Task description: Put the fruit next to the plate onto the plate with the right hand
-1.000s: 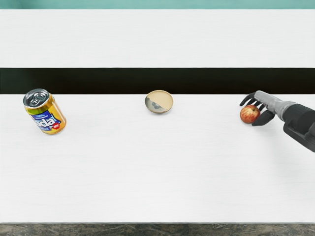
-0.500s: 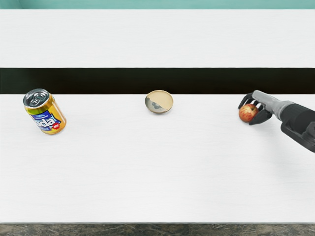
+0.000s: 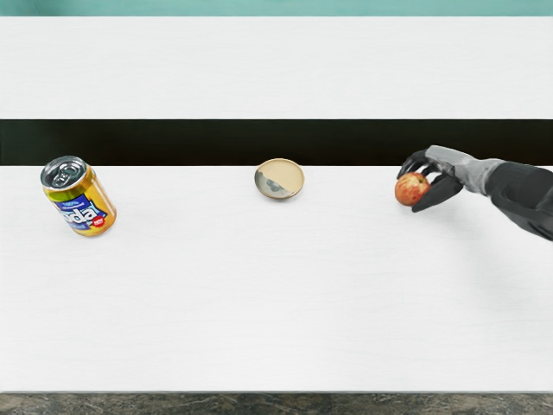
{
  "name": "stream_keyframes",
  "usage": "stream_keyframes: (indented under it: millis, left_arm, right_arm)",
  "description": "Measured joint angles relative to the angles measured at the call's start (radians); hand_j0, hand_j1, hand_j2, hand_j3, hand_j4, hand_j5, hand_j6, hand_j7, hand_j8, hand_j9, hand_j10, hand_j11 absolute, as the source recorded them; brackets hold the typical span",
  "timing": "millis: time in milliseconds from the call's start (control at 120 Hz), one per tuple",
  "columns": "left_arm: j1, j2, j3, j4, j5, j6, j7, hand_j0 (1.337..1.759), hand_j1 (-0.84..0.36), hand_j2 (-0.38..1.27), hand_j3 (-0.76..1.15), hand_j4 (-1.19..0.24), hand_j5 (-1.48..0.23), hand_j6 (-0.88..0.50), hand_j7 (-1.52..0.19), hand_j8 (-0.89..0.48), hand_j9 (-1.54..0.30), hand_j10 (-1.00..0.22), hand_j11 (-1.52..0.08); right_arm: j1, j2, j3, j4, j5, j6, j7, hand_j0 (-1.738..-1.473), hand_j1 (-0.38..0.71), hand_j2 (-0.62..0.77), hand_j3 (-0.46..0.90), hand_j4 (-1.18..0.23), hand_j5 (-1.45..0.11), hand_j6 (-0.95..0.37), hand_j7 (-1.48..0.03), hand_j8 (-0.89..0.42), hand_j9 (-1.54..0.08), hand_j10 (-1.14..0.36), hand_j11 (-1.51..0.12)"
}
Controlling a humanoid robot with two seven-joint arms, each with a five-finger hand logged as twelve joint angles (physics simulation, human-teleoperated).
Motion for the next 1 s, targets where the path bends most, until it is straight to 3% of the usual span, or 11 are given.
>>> stream_keyframes:
  millis: [367,650,1000]
  left_arm:
    - [0.000,0.000,0.000,0.000,0.000,0.000,0.000,1.658,0.06,0.05,0.00,-0.25,-0.32,-0.25,-0.32,-0.25,-0.32,-0.24,-0.32]
    - [0.000,0.000,0.000,0.000,0.000,0.000,0.000,1.658,0.06,0.05,0.00,-0.25,-0.32,-0.25,-0.32,-0.24,-0.32,-0.24,-0.32]
    - [0.000,0.000,0.000,0.000,0.000,0.000,0.000,1.658,0.06,0.05,0.00,-0.25,-0.32,-0.24,-0.32,-0.24,-0.32,-0.24,-0.32]
  right_arm:
    - [0.093,0.041,0.000,-0.008,0.232,0.070,0.001,-1.651,0.31,0.16,0.00,-0.43,-1.07,-0.28,-1.00,-0.34,-1.03,-0.74,-1.04]
    - [0.143,0.146,-0.001,-0.028,0.250,0.071,0.001,-1.653,0.33,0.20,0.00,-0.42,-1.06,-0.27,-0.99,-0.34,-1.04,-0.74,-1.04]
    - [0.187,0.329,-0.015,-0.155,0.185,0.070,0.007,-1.654,0.36,0.24,0.00,-0.39,-1.08,-0.25,-0.99,-0.33,-1.05,-0.73,-1.05]
